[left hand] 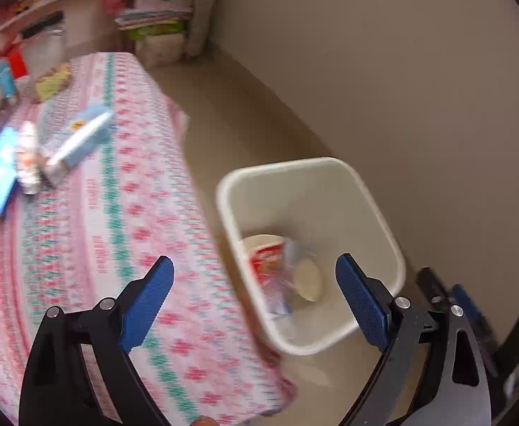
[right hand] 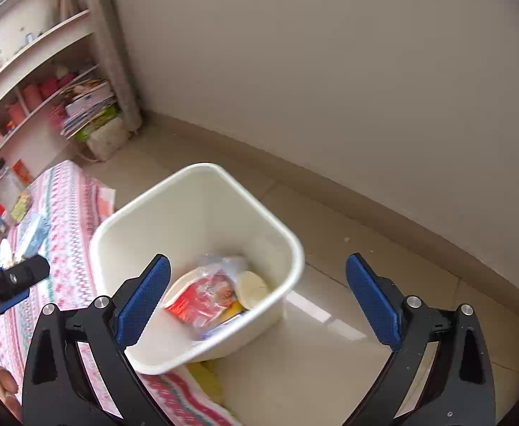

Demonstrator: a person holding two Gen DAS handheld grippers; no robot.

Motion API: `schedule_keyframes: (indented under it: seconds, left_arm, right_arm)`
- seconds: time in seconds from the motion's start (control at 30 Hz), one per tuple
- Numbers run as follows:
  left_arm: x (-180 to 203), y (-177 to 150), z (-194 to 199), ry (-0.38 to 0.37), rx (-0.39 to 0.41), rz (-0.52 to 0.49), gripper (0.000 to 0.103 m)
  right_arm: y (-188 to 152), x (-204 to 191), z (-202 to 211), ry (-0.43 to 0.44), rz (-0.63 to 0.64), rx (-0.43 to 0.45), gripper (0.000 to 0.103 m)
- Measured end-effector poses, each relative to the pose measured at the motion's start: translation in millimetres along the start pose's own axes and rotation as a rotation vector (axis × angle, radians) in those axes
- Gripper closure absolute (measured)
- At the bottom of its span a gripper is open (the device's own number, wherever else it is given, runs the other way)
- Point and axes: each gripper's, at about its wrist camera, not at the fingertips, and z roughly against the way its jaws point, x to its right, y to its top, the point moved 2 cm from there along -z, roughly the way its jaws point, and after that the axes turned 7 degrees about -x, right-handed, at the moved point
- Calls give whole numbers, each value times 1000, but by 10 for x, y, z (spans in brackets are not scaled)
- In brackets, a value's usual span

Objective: Collect trash
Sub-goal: 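Drop the blue box into the bin with the right gripper while the left gripper drops the bottle, then grasp the dark blue box with the left gripper while the right gripper grasps the milk carton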

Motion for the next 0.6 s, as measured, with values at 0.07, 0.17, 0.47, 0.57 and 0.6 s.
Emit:
schedule_keyframes:
  seconds: [0.07, 0.17, 0.47, 0.57, 0.6]
  left_arm:
    - [-199, -9, 29, 72, 14, 13, 13]
    - [-629, -30, 46, 171, 3, 58, 13]
    - [-2098, 11, 206, 473, 30, 159, 13]
    - [-2255, 180, 186, 576, 41, 109, 13]
    - [-2259, 233, 142, 614, 28, 76, 13]
  right_arm:
    - [4, -151, -13, 16, 20, 0, 7]
    - [-37, -502, -69, 59, 62, -27, 7]
    - [-259, -1425, -182, 138, 239, -83, 7]
    - [-342, -1626, -200, 150, 284, -98, 7]
    - [-371, -1678, -204, 151, 299, -102, 7]
